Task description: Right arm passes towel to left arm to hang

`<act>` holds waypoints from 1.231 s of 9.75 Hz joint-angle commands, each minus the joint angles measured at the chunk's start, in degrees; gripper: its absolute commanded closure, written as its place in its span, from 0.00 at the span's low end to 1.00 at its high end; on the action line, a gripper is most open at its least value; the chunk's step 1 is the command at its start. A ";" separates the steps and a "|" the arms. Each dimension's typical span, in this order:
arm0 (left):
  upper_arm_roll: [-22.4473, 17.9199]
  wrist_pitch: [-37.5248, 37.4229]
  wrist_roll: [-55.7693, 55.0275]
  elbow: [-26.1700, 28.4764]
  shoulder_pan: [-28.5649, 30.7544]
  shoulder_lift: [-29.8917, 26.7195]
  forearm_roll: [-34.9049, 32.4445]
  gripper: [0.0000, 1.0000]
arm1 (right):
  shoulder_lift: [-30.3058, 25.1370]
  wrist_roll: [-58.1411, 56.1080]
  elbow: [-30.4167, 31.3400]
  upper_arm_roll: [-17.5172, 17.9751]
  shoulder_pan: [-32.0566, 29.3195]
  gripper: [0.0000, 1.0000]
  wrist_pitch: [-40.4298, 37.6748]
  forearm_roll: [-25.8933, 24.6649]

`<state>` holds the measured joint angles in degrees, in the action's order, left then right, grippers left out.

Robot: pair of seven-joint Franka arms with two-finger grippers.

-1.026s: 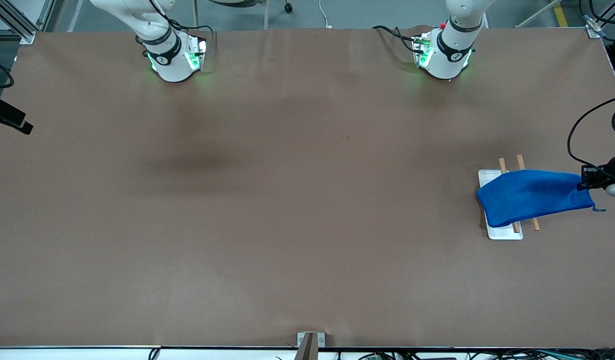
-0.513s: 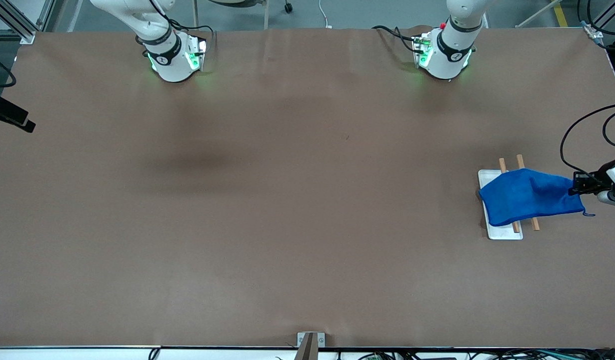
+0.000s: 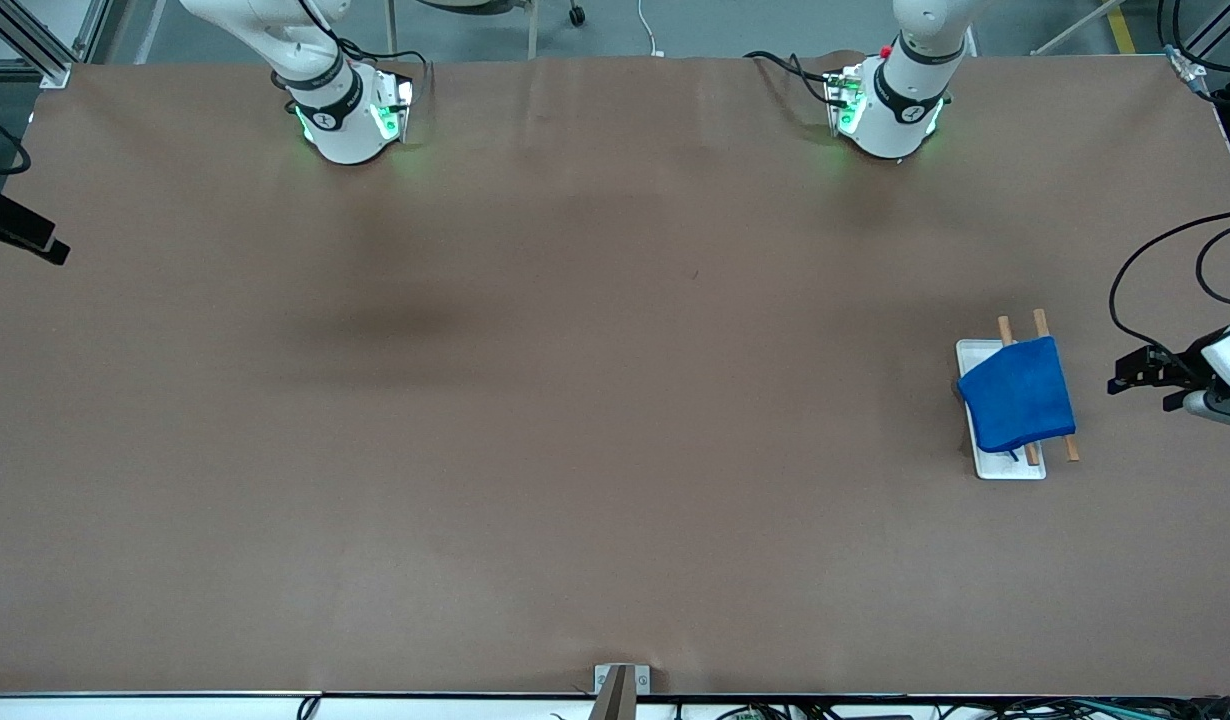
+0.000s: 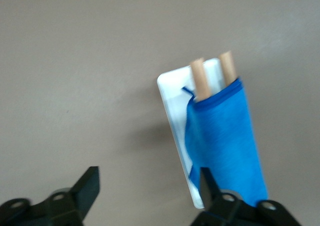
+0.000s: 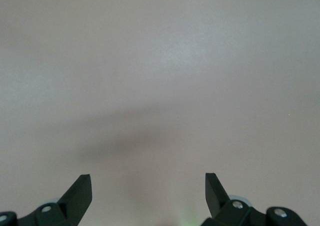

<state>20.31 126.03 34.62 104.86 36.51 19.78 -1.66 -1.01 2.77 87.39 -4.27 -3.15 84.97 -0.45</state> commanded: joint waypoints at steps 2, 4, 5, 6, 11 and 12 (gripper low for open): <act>4.72 -0.08 -6.64 2.36 0.06 -5.00 -0.80 0.00 | -0.22 -0.40 -0.03 0.05 0.07 0.00 -0.42 -0.69; 7.36 -1.65 -10.35 4.03 0.06 -9.74 -0.80 0.00 | -0.22 -0.40 -0.03 -0.04 0.07 0.00 -0.51 -0.69; 8.59 -4.19 -11.14 3.95 0.06 -11.85 -0.80 0.00 | -0.22 -0.40 -0.03 -0.04 0.16 0.00 -0.51 -0.69; 10.34 -6.91 -13.06 3.95 0.06 -14.40 -0.71 0.00 | -0.22 -0.40 -0.03 -0.04 0.16 0.00 -0.51 -0.69; 13.88 -21.76 -19.05 -0.34 0.14 -23.03 5.52 0.00 | -0.22 -0.40 0.06 -0.04 0.07 0.00 -0.60 -0.69; 14.75 -23.44 -20.45 -3.14 0.06 -23.04 5.70 0.00 | -0.22 -0.40 0.06 -0.04 0.07 0.00 -0.51 -0.69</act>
<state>33.99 104.98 15.70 103.33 36.09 -3.91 3.15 -1.00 2.77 87.42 -4.28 -3.11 84.73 -0.45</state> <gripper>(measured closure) 0.000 0.000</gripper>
